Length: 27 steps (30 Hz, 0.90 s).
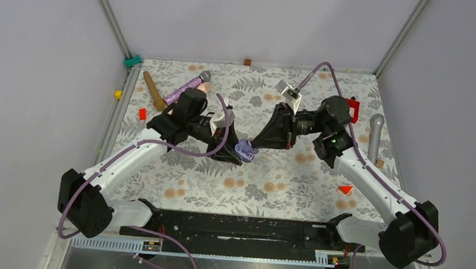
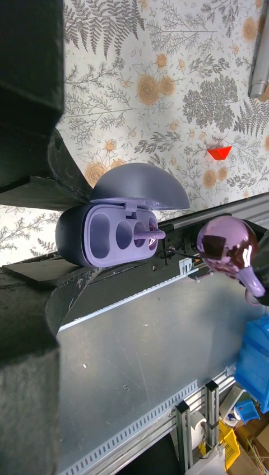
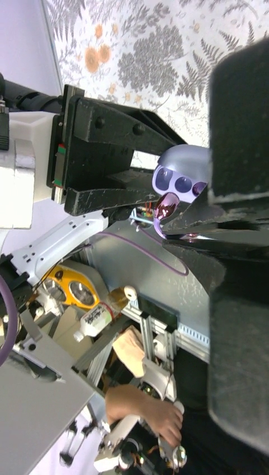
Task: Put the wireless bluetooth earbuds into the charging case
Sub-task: Place the earbud in the charging case.
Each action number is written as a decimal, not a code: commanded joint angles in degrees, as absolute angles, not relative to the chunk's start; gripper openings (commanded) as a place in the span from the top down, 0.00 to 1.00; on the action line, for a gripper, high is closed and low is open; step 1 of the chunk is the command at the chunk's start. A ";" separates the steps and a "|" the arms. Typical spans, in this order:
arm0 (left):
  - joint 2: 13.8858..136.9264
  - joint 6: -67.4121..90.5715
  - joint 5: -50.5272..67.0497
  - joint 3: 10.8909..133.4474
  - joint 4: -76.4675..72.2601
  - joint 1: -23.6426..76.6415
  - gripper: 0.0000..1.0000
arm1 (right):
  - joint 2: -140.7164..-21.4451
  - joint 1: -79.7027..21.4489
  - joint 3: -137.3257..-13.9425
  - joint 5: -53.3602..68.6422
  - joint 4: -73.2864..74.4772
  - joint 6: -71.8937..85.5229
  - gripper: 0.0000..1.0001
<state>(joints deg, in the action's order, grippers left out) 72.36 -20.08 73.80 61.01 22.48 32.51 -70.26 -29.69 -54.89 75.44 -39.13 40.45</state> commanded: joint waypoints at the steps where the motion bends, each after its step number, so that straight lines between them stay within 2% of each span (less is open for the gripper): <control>1: 70.24 -15.14 77.18 59.60 15.11 32.54 1.00 | -67.45 -30.61 -56.67 72.09 -27.34 27.64 0.89; 5: 70.24 -14.79 78.15 59.62 15.03 32.61 1.00 | -67.48 -32.01 -56.55 72.45 -23.68 23.59 0.88; 11: 70.18 -14.82 79.53 59.35 15.03 32.60 1.00 | -67.41 -35.28 -60.63 68.97 -4.43 6.50 0.88; 27: 70.22 -16.34 77.10 57.66 14.92 33.10 1.00 | -66.78 -35.61 -59.37 70.00 -14.63 15.12 0.88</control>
